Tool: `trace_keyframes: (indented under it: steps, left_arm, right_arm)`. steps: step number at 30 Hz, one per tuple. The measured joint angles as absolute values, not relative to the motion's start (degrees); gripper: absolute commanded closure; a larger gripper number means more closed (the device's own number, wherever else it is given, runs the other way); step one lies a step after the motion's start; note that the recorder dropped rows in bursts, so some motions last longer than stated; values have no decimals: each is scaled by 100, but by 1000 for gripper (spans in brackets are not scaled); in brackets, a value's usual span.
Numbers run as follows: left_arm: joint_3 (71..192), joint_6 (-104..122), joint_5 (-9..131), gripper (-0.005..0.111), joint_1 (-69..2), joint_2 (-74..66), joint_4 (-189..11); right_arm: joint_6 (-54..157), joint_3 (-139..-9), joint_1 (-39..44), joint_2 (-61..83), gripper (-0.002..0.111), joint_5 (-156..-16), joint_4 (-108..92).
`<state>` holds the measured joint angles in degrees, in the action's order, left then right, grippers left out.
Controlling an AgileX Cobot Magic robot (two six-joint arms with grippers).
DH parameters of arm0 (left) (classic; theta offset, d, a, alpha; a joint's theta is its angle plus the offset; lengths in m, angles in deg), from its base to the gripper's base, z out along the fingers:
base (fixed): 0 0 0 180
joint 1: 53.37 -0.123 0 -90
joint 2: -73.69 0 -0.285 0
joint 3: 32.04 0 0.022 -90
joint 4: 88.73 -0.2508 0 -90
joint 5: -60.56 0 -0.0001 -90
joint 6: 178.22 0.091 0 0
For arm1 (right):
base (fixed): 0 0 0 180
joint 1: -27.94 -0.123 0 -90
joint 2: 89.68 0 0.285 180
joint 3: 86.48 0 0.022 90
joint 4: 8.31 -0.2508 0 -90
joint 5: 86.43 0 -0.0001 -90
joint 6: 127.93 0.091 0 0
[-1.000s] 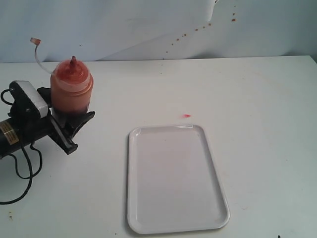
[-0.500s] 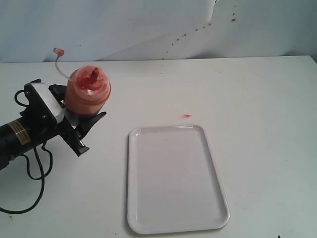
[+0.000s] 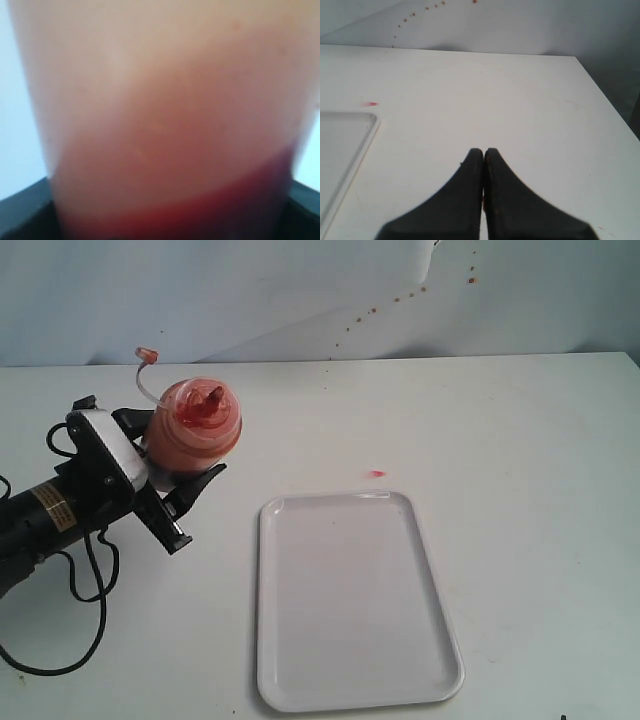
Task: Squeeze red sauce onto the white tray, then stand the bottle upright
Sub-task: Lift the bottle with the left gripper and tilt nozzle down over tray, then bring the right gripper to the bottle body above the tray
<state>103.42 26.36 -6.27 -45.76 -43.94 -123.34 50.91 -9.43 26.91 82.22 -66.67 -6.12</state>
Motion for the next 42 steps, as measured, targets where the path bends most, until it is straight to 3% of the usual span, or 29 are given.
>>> trace_keyframes:
  steps: [15,24,35,42]
  left_arm:
    - [10342,3275,-627,107,-4576,-4394,-12334]
    - [10342,3840,-602,107,-4538,-4394,-12405]
    - [10333,5396,-459,107,-3562,-4394,-11256]
    - [10333,5980,-319,107,-3370,-4394,-11011]
  right_arm:
    - [5091,-943,2691,8222,108,-6796,-674]
    - [5091,-943,2691,8222,108,-7311,-2044]
    - [5091,-943,2691,8222,108,-7573,-4102]
    - [5091,-943,2691,8222,108,-7755,-4471]
